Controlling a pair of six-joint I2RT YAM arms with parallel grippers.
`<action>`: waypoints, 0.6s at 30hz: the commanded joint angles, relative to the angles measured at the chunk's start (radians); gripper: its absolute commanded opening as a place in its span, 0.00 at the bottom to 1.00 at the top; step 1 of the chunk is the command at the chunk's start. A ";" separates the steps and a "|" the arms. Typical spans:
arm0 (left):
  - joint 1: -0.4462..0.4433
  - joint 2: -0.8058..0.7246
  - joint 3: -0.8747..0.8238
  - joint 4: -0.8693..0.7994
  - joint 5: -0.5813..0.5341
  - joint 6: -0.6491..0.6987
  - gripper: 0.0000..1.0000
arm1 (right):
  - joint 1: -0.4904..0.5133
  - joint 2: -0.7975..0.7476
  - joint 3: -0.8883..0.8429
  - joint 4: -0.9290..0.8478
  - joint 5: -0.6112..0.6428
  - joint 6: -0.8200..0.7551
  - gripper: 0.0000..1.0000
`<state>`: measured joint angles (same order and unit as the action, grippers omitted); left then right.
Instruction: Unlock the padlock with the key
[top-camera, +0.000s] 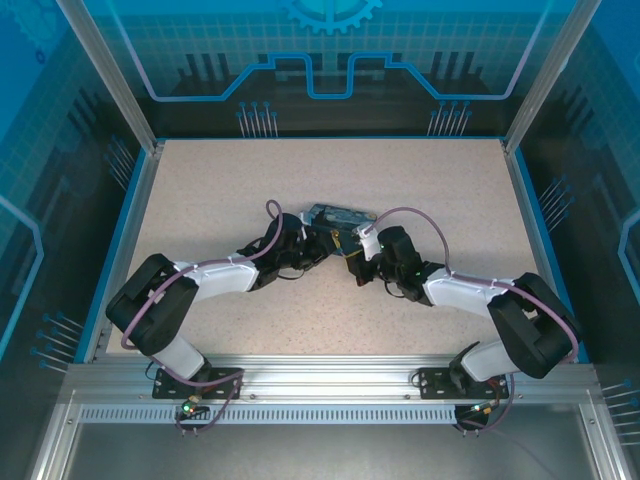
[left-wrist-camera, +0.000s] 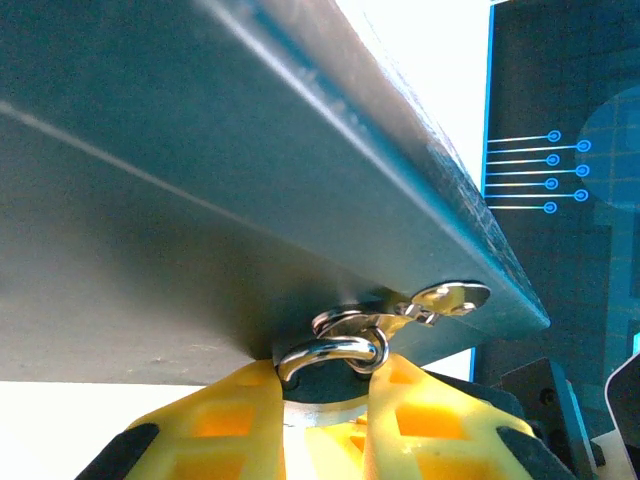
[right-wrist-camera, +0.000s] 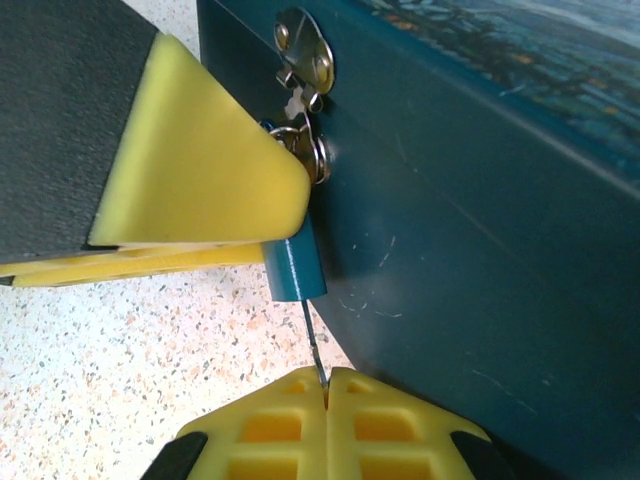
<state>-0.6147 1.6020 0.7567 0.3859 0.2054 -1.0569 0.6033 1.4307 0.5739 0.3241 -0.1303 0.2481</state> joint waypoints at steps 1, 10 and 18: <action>-0.022 0.006 0.033 0.050 0.024 -0.011 0.11 | 0.012 -0.003 -0.006 0.146 0.003 0.017 0.01; -0.026 0.016 0.035 0.056 0.024 -0.018 0.12 | 0.015 -0.001 -0.026 0.214 -0.012 -0.007 0.01; -0.028 0.032 0.034 0.058 0.022 -0.024 0.11 | 0.016 -0.012 -0.036 0.228 -0.023 -0.017 0.01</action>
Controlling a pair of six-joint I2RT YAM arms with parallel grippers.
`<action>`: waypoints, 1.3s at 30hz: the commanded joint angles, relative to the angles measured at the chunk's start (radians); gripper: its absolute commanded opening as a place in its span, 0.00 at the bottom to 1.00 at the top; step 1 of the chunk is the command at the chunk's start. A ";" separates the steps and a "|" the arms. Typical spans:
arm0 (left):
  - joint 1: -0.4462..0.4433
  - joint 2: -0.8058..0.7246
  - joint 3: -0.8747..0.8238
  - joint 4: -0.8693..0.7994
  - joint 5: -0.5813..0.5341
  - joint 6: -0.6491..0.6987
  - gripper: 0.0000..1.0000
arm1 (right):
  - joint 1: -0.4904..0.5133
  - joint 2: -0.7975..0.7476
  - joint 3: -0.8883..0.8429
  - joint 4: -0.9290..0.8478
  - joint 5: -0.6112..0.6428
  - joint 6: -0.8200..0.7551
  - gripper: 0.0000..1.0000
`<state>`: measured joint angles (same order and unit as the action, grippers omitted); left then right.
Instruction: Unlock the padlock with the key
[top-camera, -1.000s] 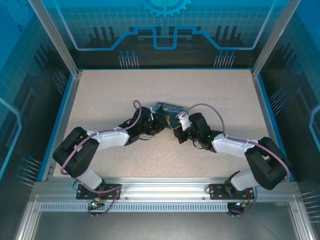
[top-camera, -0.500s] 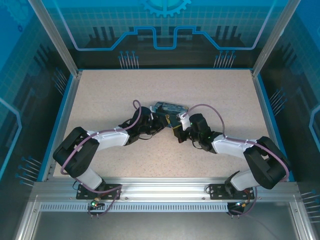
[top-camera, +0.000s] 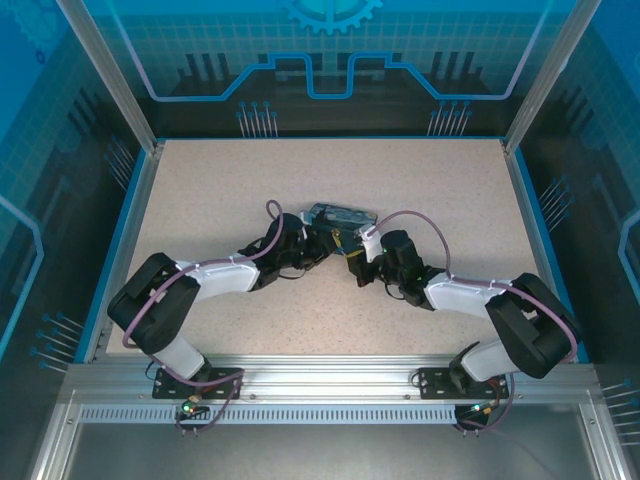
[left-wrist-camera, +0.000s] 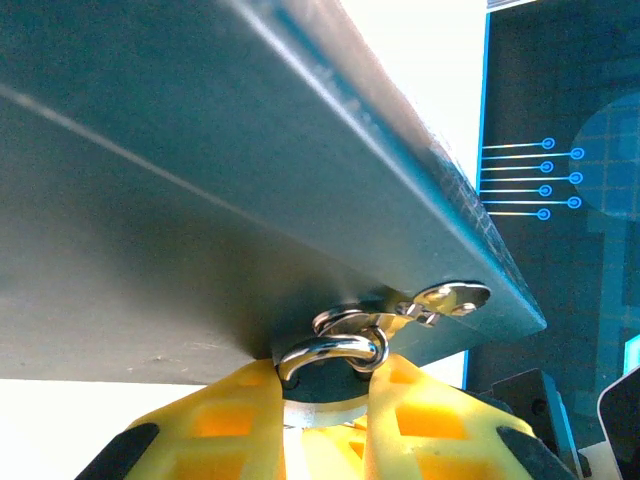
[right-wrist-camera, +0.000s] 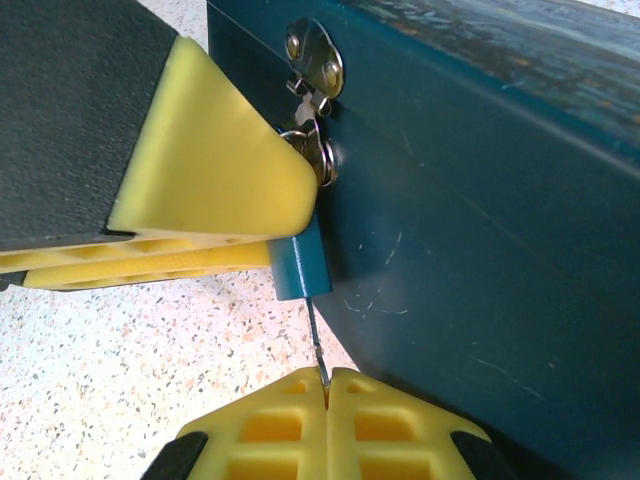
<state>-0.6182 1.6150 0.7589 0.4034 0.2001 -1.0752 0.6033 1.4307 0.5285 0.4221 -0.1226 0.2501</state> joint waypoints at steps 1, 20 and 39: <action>-0.024 0.020 0.033 0.040 0.026 -0.007 0.11 | 0.017 -0.012 0.010 0.129 -0.034 -0.018 0.01; -0.025 0.030 0.035 0.027 0.014 -0.008 0.11 | 0.025 -0.008 0.032 0.108 -0.010 -0.042 0.01; -0.025 0.035 0.027 0.040 0.025 -0.017 0.12 | 0.039 0.006 0.011 0.127 0.038 -0.053 0.01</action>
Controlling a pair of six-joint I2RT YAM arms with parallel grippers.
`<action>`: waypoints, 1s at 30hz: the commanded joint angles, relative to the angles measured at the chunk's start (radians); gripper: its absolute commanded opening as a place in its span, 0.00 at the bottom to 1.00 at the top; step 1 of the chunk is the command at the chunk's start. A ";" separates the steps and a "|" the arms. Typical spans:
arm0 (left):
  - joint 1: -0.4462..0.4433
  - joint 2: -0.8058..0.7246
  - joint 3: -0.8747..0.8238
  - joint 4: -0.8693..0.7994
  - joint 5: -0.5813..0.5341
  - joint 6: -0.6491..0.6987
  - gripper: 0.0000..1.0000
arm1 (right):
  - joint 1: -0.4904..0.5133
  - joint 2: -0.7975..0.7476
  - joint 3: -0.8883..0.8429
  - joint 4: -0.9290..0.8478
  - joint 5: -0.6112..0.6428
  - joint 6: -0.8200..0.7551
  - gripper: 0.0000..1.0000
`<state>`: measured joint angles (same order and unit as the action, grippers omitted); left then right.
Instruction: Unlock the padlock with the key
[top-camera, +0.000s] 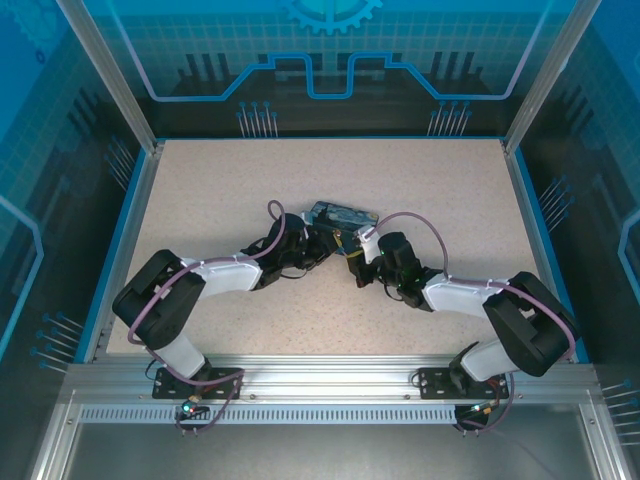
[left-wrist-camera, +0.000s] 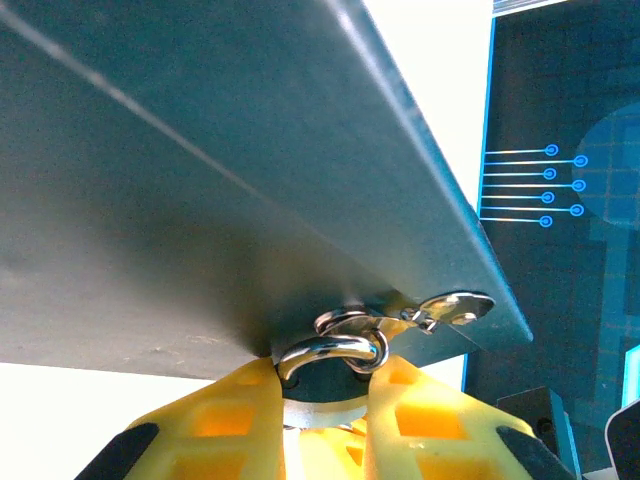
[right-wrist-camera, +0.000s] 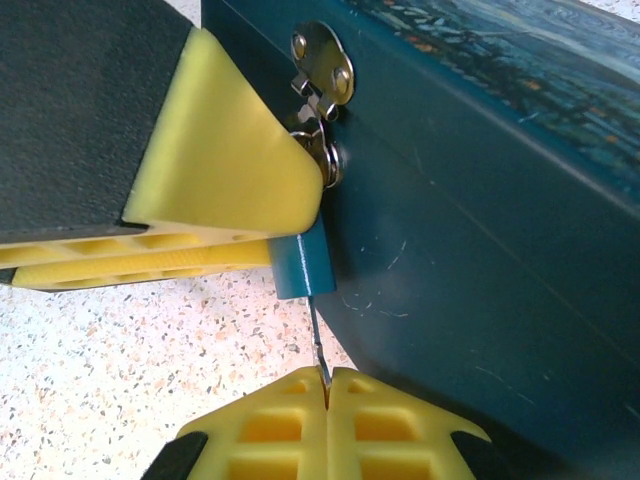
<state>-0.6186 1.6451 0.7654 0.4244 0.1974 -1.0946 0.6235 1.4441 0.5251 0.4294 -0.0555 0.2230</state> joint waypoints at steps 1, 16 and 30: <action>-0.025 0.000 0.020 0.013 0.028 0.004 0.12 | 0.014 -0.003 0.016 0.125 -0.034 -0.032 0.01; -0.026 -0.040 0.021 -0.021 0.045 0.008 0.11 | -0.019 0.037 0.046 0.144 -0.093 -0.156 0.01; -0.024 -0.028 0.022 -0.012 0.022 -0.002 0.12 | 0.001 0.083 0.043 0.205 -0.157 -0.055 0.01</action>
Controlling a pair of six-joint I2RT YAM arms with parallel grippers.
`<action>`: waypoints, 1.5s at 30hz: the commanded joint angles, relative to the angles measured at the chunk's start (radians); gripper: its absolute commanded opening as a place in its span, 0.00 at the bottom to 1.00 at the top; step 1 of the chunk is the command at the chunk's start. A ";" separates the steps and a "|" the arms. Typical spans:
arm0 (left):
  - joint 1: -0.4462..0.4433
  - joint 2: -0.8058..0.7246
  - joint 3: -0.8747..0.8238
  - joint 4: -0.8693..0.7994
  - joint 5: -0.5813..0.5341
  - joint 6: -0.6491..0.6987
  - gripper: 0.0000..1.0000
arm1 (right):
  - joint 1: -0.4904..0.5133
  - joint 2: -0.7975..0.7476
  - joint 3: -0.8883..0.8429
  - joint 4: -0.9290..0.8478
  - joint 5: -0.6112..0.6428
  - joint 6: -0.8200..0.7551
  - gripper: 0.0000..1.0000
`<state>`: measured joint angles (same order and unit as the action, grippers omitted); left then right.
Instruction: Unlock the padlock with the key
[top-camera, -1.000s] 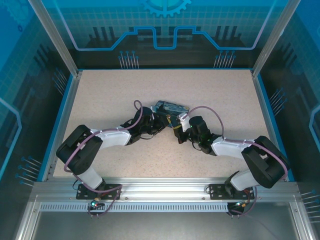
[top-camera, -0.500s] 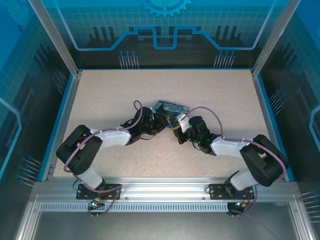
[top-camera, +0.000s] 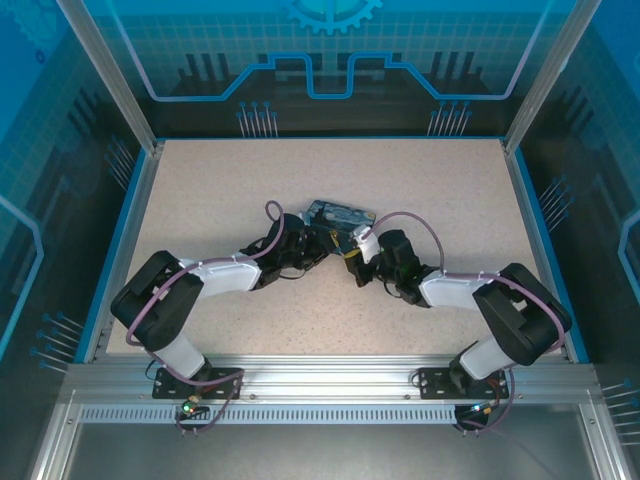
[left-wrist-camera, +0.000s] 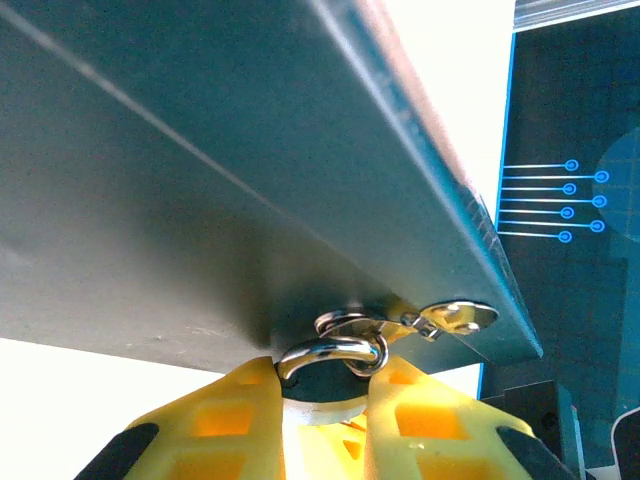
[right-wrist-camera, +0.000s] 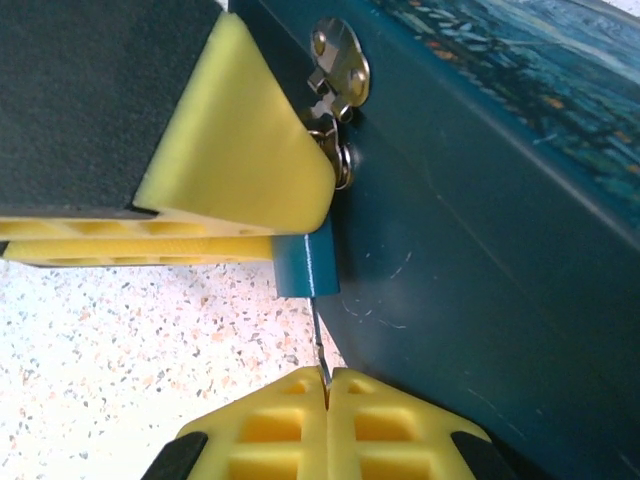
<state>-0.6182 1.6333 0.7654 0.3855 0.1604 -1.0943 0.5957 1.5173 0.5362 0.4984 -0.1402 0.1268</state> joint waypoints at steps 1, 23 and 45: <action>-0.025 -0.015 0.022 0.027 0.057 -0.002 0.12 | 0.032 0.008 0.032 0.141 -0.069 0.047 0.01; -0.025 -0.018 0.017 0.000 0.057 0.027 0.11 | 0.027 -0.013 0.050 0.122 -0.045 0.058 0.01; -0.031 0.019 0.010 -0.009 0.035 0.044 0.11 | 0.022 -0.021 0.076 0.113 -0.080 0.102 0.01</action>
<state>-0.6186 1.6337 0.7662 0.3939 0.1581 -1.0714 0.5964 1.5188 0.5461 0.4934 -0.1566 0.2176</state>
